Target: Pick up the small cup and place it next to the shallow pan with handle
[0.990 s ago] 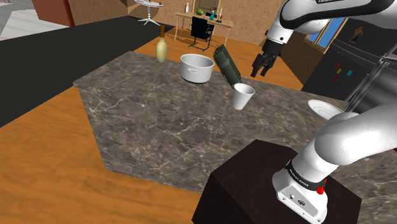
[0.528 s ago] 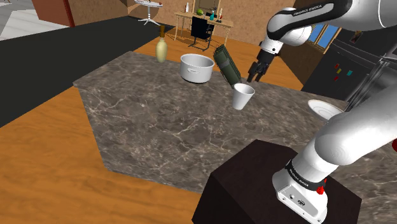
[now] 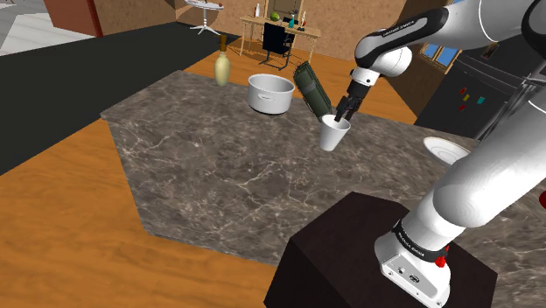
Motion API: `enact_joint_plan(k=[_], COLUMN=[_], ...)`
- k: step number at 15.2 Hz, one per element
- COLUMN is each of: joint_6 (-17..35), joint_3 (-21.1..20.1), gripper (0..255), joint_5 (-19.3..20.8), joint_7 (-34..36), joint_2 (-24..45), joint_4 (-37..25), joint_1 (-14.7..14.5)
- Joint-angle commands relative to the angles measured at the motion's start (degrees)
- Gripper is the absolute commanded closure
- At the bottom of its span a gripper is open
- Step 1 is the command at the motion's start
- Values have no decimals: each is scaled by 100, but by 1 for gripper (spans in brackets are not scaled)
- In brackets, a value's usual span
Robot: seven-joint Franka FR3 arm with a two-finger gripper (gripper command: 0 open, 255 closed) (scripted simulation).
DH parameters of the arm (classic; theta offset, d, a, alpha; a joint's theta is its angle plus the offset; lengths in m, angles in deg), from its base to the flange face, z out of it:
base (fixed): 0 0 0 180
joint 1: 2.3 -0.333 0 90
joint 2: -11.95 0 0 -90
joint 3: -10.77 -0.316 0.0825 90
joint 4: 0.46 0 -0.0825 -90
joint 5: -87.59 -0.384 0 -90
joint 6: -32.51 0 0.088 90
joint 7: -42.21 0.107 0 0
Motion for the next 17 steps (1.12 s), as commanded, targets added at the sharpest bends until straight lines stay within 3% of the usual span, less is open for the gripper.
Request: enact_joint_plan(k=[1, 10, 11, 17], joint_6=[156, 275, 275, 276], joint_3=[-1, -4, -4, -4], gripper=[0, 0, 255, 255], joint_5=[-49, -97, -97, -97], joint_7=[-41, -74, -74, -74], joint_2=[62, 126, 126, 127], joint_4=[100, 164, 164, 164], joint_1=[-11, -23, -23, -23])
